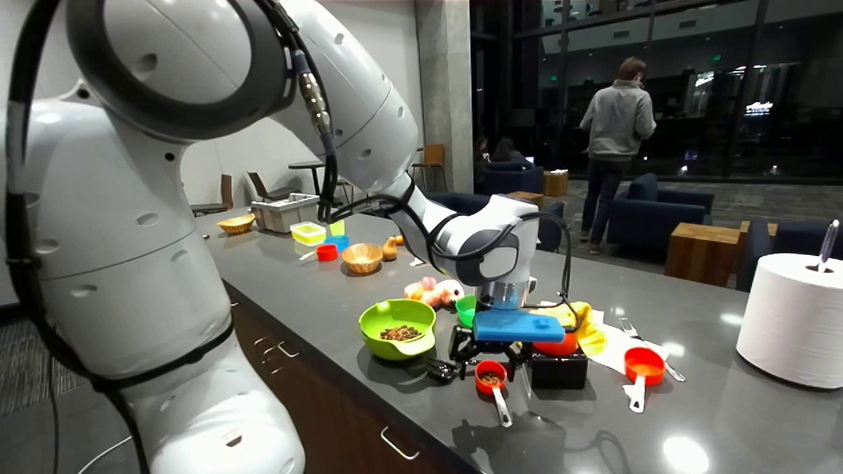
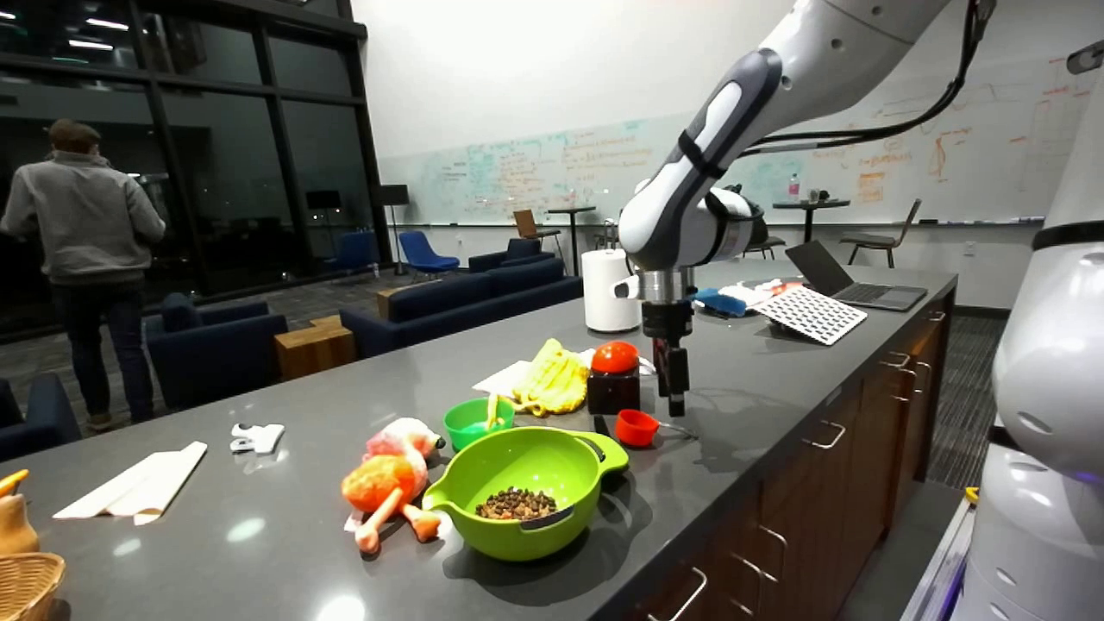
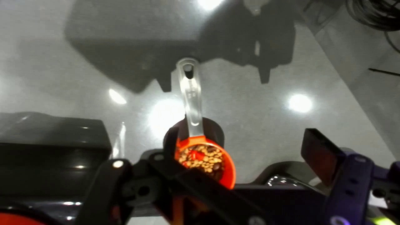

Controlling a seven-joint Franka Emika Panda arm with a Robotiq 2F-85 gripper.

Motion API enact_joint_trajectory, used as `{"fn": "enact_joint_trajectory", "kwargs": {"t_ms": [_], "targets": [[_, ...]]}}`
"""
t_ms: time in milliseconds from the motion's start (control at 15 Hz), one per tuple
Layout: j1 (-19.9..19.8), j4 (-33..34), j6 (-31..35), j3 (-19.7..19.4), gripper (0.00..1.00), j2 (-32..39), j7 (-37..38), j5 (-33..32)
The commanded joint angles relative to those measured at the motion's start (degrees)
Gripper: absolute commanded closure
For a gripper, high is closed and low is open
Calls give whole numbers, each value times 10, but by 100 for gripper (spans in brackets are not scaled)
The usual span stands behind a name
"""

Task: Pour the contents from the measuring cup on the left into the light green bowl.

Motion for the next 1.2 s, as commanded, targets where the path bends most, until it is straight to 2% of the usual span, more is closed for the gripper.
{"fn": "enact_joint_trajectory", "kwargs": {"t_ms": [0,200,267,467,733,1133], "targets": [[-15,-23,77,25,0,5,118,-96],[-18,-25,81,30,0,10,205,-174],[-11,-18,73,24,0,14,164,-141],[-11,-18,73,26,0,16,191,-159],[-12,-18,73,26,0,16,192,-159],[-14,-10,92,26,0,57,176,-156]]}}
